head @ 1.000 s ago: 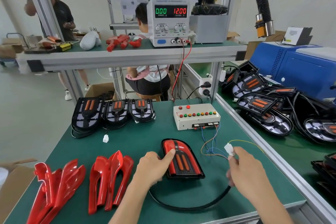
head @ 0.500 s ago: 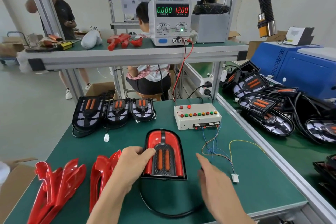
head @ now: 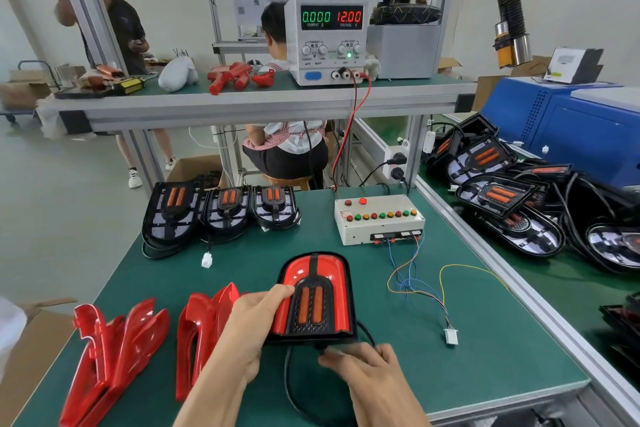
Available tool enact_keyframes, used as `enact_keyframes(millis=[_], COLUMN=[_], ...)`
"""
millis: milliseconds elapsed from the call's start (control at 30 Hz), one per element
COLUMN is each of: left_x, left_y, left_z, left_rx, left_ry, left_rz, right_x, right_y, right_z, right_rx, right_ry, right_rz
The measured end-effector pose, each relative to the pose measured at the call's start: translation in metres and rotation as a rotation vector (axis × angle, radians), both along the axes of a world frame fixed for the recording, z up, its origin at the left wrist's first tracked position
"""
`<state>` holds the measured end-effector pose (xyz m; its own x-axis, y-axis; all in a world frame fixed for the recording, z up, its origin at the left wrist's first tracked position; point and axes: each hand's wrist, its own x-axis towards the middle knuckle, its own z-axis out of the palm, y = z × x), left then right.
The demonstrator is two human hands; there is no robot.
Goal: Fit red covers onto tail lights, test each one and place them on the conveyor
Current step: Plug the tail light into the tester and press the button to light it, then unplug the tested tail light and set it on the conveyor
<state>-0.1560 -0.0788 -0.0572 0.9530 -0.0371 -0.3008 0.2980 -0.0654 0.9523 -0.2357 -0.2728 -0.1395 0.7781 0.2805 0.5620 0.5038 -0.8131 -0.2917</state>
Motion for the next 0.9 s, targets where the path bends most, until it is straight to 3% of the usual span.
enact_keyframes(millis=[100,267,367,467,667,800,900], left_x=[0.000,-0.002,-0.001,-0.001,-0.005,-0.008,-0.011], left_y=[-0.005,-0.017,-0.023,-0.025,-0.022,-0.016,-0.016], left_z=[-0.005,-0.015,-0.018,-0.018,-0.021,-0.030,-0.034], left_rx=[-0.082,-0.106,-0.171,-0.202,-0.162,-0.183,-0.274], left_ry=[0.116,0.179,0.207,0.195,0.136,0.138,0.110], left_rz=[-0.019,0.010,0.096,0.128,0.025,-0.028,-0.006], right_x=[0.011,0.012,0.007,0.006,0.003,-0.002,-0.008], right_y=[-0.004,-0.006,-0.011,-0.013,-0.012,-0.010,-0.013], right_z=[0.002,-0.002,-0.004,-0.001,0.000,-0.001,-0.006], right_rx=[-0.039,-0.126,0.079,0.095,0.195,0.088,0.177], right_ry=[-0.051,0.110,0.238,0.226,0.119,-0.117,-0.261], right_rz=[0.104,0.115,0.157,0.170,0.111,0.045,-0.116])
